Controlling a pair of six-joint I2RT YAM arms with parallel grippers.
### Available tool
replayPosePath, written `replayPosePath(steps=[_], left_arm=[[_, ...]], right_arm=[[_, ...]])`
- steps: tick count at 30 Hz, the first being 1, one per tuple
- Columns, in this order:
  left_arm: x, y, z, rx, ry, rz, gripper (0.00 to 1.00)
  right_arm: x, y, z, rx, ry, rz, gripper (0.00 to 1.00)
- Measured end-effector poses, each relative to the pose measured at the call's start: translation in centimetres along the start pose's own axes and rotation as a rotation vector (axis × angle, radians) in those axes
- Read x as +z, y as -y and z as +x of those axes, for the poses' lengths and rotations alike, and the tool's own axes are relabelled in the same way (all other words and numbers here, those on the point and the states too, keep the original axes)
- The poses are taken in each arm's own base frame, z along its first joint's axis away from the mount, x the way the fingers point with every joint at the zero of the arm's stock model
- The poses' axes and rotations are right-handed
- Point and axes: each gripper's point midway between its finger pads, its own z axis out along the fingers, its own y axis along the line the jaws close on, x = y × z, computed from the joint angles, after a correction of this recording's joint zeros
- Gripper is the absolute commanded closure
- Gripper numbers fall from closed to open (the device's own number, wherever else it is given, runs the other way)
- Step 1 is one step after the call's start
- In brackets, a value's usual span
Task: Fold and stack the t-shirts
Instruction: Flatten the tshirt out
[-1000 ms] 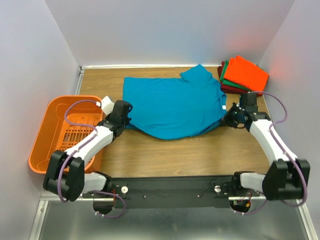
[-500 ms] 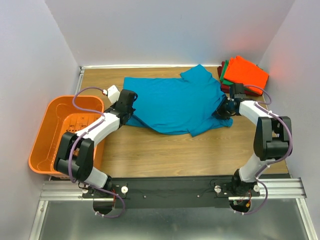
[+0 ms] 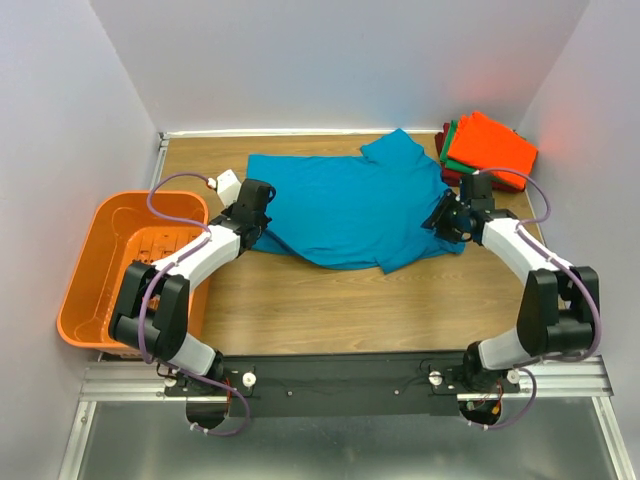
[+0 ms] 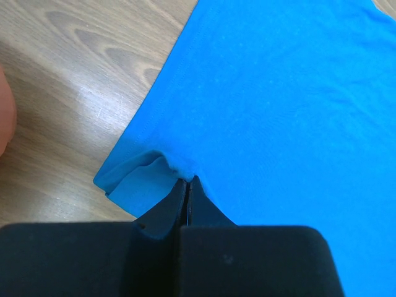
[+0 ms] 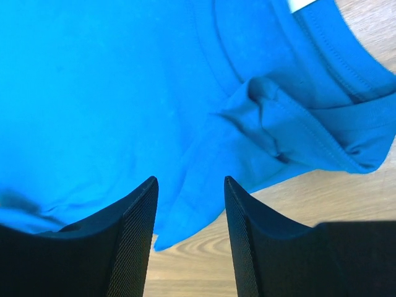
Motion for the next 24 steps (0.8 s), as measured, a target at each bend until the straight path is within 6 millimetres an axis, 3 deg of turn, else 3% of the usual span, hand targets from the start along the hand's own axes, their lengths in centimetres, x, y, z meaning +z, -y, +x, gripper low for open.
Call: replayPosePath(steps=[5,10,16,17,24], left_arm=[[0.0,0.0,0.0,0.003,0.000,0.002,1.00],[0.0,0.2,0.2,0.006,-0.011,0.011,1.00],[0.0,0.1,0.4,0.006,-0.015,0.016,1.00],[0.1,0.1,0.5,0.006,-0.016,0.016,1.00],[0.2,-0.4,1.0,0.011,-0.025,0.011,1.00]], right_arm=[[2.2,1.3,0.5,-0.024,-0.026,0.068,0.52],[4.0,1.2,0.6,-0.074,-0.035,0.112,0.53],[5.0,1.0,1.5,-0.127,-0.038,0.150,0.58],[5.1,0.8,1.8,-0.135,-0.043,0.151,0.63],[5.1,1.2,1.5,-0.151,-0.020,0.182,0.70]])
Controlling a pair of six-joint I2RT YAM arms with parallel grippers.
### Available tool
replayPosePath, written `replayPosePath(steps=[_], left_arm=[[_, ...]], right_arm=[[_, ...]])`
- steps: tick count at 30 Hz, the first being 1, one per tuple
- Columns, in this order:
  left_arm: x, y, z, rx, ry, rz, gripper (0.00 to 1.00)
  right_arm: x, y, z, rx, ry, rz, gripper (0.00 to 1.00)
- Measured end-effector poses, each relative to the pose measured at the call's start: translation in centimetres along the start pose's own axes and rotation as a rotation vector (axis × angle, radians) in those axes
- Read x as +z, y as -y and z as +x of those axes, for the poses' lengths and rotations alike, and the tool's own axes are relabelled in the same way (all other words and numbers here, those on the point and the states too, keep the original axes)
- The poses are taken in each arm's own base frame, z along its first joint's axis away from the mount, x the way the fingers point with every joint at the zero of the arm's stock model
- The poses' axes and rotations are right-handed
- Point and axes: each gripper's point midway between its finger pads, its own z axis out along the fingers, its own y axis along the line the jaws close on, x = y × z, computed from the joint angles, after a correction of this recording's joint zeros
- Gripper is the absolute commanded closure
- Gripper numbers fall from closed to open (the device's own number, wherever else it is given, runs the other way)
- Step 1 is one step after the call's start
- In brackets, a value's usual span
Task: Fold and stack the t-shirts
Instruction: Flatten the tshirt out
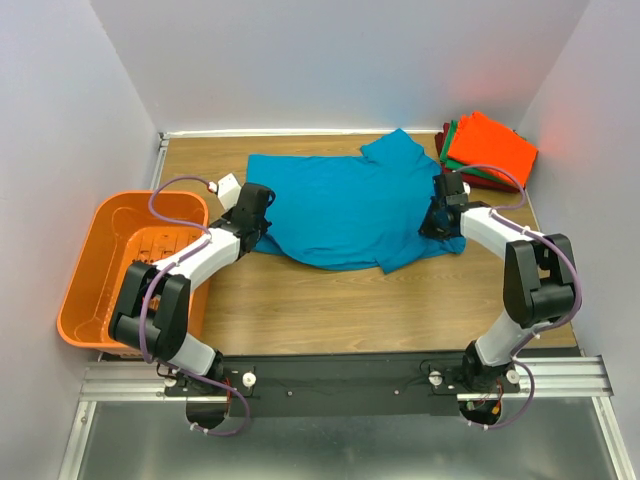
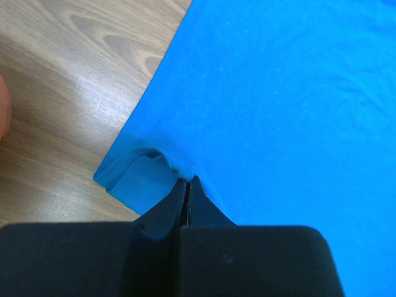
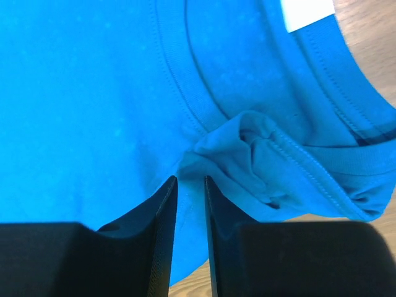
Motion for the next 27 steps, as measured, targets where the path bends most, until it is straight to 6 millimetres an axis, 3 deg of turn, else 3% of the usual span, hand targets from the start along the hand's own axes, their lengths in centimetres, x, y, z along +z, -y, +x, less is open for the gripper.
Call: replayPosePath(steps=[8,14,18,22,27], left_arm=[[0.1,-0.4,0.7,0.006,-0.019,-0.003,1.00],[0.1,-0.4,0.8,0.006,-0.021,-0.001,1.00],[0.1,-0.4,0.8,0.006,-0.021,-0.001,1.00],[0.0,-0.6,0.9,0.007,-0.023,-0.002,1.00],[-0.3,-1.0,1.2,0.006,-0.025,-0.001,1.00]], right_arm=[[0.2,0.5,0.0,-0.004,0.008,0.027,0.55],[0.9,1.0,0.5,-0.009,-0.008,0.049,0.56],[1.1,1.0,0.8,-0.018,-0.014,0.057,0.74],[1.0,0.9,0.9,-0.018,-0.010,0.059,0.78],[-0.4,1.1,1.0,-0.011,0.013,0.044,0.92]])
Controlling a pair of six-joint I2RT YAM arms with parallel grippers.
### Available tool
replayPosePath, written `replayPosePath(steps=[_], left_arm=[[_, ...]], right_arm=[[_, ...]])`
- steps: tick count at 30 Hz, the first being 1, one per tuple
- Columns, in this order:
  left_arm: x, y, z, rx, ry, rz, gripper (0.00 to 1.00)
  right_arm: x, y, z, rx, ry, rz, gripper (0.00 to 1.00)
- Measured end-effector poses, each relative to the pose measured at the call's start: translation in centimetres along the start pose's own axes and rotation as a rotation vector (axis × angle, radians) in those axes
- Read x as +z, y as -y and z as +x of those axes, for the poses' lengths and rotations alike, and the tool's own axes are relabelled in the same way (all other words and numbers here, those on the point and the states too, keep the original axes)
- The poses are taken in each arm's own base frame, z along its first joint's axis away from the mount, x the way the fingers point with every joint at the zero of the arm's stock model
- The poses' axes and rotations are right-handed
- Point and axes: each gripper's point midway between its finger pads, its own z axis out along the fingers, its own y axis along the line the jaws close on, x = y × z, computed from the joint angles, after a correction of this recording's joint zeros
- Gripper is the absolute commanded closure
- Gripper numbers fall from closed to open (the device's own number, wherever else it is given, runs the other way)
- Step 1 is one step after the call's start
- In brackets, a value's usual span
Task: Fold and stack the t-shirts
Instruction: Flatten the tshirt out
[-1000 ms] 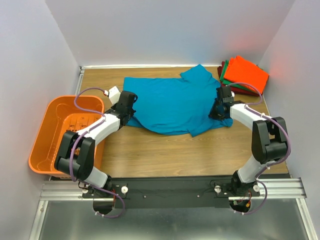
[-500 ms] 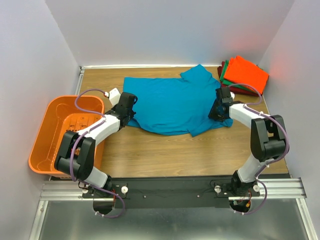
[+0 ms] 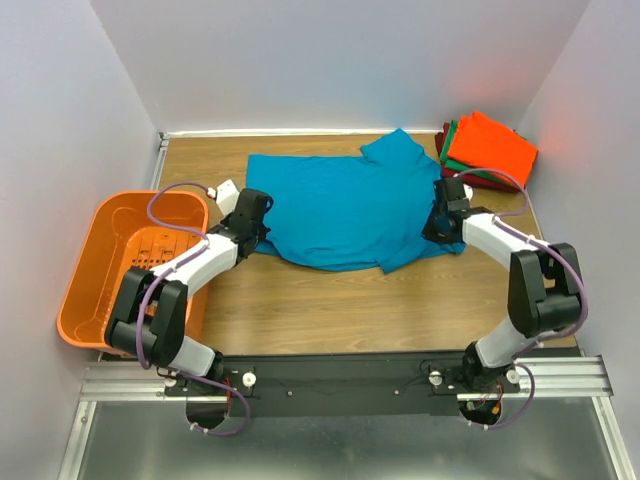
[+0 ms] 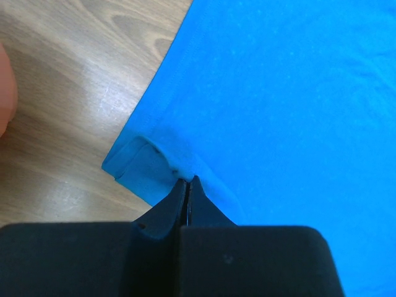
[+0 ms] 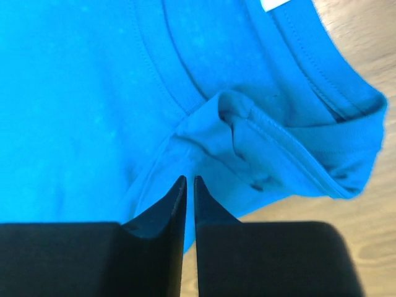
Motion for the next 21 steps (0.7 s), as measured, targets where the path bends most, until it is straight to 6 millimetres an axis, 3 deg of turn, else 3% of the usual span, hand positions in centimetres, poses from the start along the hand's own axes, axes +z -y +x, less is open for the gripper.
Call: replayPosePath(steps=[4,8,10,15,21], left_arm=[[-0.4,-0.4,0.2,-0.002,-0.001,0.006,1.00],[-0.7,-0.7,0.4,-0.008,-0.001,0.009,1.00],[-0.8,-0.8,0.4,-0.011,-0.002,0.010,1.00],[-0.8,-1.0,0.8,-0.013,-0.009,0.010,1.00],[-0.8,-1.1,0.9,-0.014,-0.012,0.009,1.00]], right_arm=[[-1.9,-0.3,-1.1,0.010,0.050,-0.033,0.95],[-2.9,-0.6,-1.4,0.014,0.069,-0.061,0.78],[-3.1,-0.6,-1.0,0.012,0.062,-0.071,0.67],[-3.1,-1.3,1.1,-0.019,0.022,-0.090,0.59],[-4.9,-5.0,3.5,-0.103,0.017,-0.167,0.54]])
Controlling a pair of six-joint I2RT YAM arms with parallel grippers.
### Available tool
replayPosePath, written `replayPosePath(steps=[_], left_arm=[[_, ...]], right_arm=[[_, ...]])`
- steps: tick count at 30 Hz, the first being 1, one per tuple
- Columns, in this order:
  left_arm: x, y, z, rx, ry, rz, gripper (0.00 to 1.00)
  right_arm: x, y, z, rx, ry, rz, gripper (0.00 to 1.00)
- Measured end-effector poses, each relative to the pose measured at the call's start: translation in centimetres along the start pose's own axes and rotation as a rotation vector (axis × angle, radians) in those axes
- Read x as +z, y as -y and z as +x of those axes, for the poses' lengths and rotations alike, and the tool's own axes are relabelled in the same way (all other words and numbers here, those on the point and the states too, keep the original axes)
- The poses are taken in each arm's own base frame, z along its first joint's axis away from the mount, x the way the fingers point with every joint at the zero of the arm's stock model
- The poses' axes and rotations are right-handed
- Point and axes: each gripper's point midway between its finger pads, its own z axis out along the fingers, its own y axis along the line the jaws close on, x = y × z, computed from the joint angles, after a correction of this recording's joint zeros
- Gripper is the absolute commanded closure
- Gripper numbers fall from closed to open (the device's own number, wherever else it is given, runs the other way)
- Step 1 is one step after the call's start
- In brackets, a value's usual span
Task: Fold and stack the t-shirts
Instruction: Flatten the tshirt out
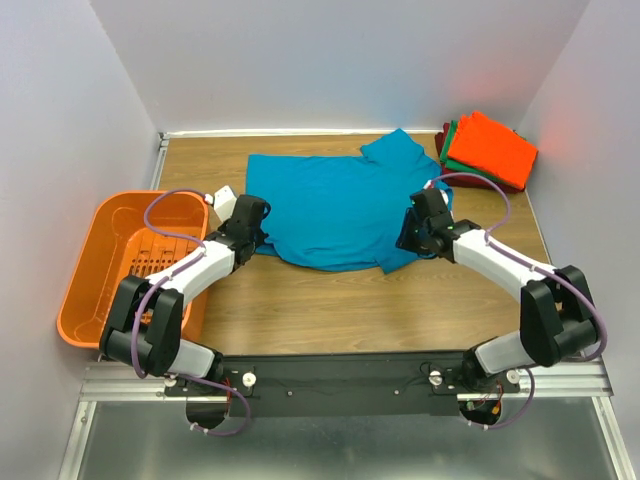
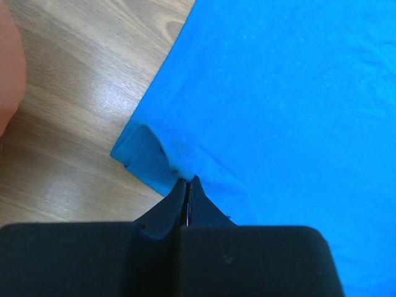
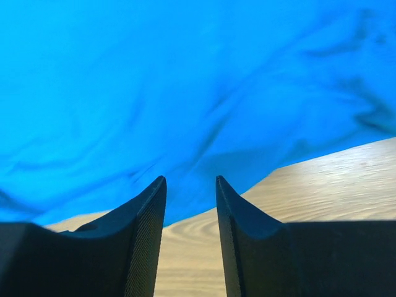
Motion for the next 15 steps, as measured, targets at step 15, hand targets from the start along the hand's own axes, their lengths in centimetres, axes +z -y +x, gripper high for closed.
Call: replayPosePath(steps=[15], left_arm=[[0.0,0.0,0.0,0.001,-0.001,0.000,1.00]], right_arm=[[0.7,-2.4,3.7,-0.096,-0.033,0.029,0.52]])
